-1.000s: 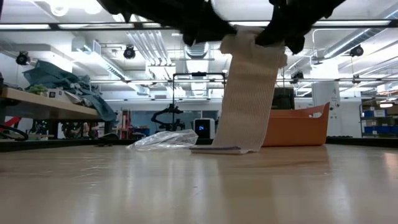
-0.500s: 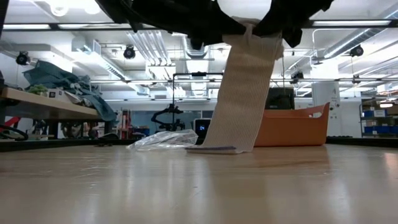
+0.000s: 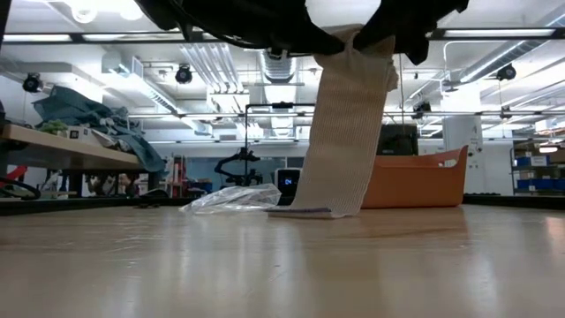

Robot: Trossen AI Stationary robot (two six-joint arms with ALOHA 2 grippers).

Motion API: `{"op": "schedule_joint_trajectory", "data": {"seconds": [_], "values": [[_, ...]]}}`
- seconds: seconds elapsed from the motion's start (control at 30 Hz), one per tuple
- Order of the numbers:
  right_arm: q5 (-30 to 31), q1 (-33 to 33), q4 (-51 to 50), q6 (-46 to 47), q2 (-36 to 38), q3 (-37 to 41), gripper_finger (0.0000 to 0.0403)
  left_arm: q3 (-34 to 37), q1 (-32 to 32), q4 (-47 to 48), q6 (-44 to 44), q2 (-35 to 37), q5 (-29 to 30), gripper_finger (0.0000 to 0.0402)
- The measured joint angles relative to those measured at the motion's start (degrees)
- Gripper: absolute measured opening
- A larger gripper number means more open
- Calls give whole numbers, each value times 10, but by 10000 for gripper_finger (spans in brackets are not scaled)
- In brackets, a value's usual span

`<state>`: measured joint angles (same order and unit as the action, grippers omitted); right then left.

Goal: Roll bandage
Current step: Roll the brown bandage

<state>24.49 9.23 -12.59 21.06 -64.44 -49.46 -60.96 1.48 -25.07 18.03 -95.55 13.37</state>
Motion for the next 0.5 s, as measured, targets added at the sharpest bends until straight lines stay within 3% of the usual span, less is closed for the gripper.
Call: {"op": "schedule_joint_trajectory", "data": {"seconds": [0.2,0.5], "values": [[0,0,0,9,47,-1,185,4,16,-1,47,0,18,8],[0,0,-68,22,100,1,236,9,52,-90,116,2,82,8]]}}
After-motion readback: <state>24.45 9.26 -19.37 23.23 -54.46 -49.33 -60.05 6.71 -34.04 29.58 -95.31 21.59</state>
